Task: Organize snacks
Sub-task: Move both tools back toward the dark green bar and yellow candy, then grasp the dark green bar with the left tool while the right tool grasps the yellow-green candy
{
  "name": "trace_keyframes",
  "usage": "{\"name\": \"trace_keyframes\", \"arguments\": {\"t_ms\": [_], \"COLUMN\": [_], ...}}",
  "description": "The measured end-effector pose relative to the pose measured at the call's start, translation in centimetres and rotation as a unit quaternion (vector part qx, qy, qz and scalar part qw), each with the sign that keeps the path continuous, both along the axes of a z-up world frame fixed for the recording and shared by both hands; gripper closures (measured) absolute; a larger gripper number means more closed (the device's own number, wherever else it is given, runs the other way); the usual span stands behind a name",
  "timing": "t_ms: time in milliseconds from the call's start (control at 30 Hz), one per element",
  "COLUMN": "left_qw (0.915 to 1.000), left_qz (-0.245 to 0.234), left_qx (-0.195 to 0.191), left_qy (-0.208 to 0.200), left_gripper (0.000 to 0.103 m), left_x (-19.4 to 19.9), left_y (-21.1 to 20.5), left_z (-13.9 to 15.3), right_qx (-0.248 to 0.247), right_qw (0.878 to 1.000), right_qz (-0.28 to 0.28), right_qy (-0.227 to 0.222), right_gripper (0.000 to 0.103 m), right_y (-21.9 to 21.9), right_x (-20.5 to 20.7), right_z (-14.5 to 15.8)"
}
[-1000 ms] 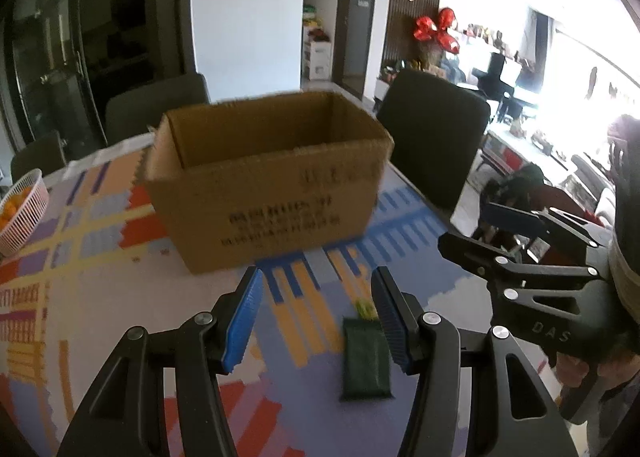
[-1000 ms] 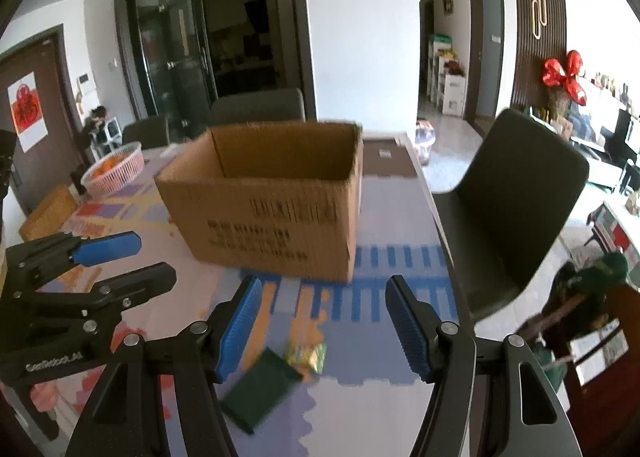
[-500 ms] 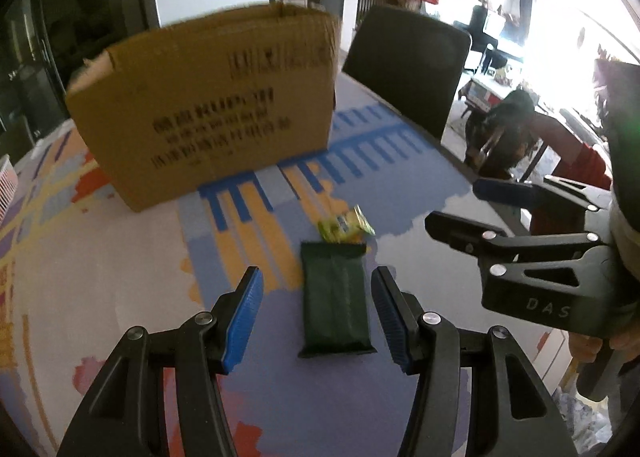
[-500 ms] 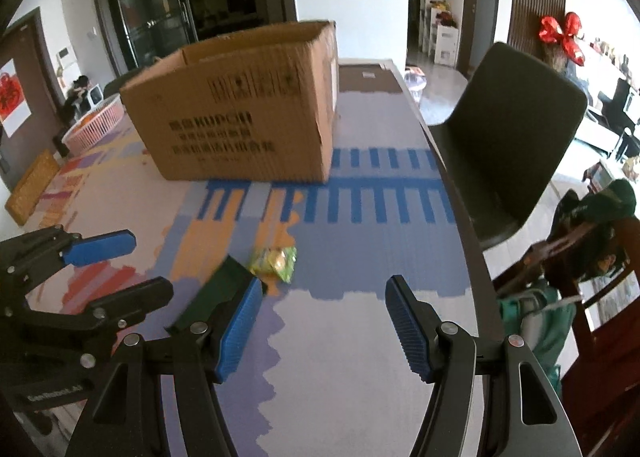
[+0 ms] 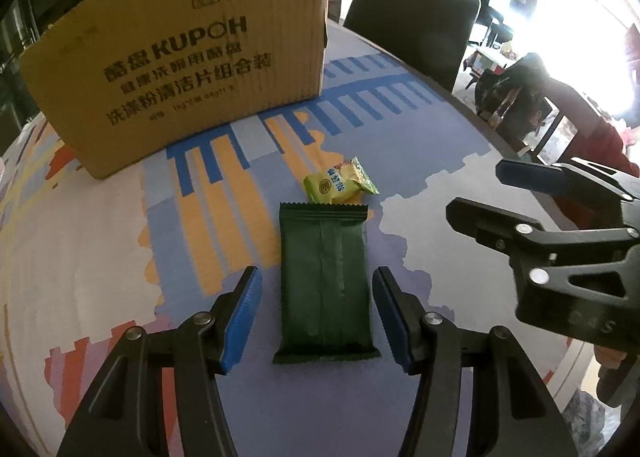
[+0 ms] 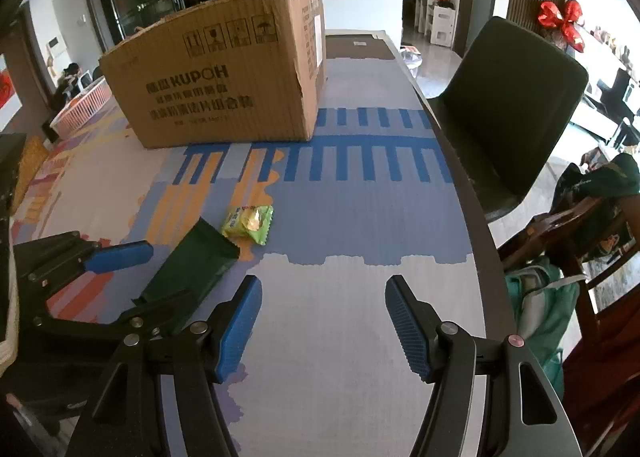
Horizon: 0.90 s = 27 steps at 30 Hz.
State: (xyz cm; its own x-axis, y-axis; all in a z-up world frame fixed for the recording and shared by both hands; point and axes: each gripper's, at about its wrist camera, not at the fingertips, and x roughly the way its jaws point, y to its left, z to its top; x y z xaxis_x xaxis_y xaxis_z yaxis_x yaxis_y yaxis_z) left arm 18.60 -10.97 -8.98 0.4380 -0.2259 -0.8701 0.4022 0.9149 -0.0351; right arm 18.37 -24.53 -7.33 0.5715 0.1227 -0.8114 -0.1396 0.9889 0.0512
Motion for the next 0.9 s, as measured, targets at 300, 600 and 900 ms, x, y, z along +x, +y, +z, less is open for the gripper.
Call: {"name": "trace_keyframes", "arguments": {"t_ms": [300,600,900], "left_qw": [0.9999,0.9997,0.9972], "left_qz": [0.006,0.014,0.061], "left_qx": [0.007,-0.013,-0.038], "left_qy": [-0.008,-0.012,-0.023], "left_gripper": [0.049,0.060,0.060], "left_x": [0.5,0.4,0.2], "left_y": [-0.5,0.3,3.0], "left_z": [-0.9,-0.7,1.8], "right_qx": [-0.001,0.005,0.011], "right_qw": [1.000,1.000,1.000], "right_qz": [-0.005,-0.008,0.003], "right_qy": [0.006,0.009,-0.006], "right_gripper": [0.038,0.038,0.038], "right_y": [-0.3,-0.2,0.9], "right_x": [0.1,0.4,0.8], "right_z": [-0.5,-0.7,0.0]}}
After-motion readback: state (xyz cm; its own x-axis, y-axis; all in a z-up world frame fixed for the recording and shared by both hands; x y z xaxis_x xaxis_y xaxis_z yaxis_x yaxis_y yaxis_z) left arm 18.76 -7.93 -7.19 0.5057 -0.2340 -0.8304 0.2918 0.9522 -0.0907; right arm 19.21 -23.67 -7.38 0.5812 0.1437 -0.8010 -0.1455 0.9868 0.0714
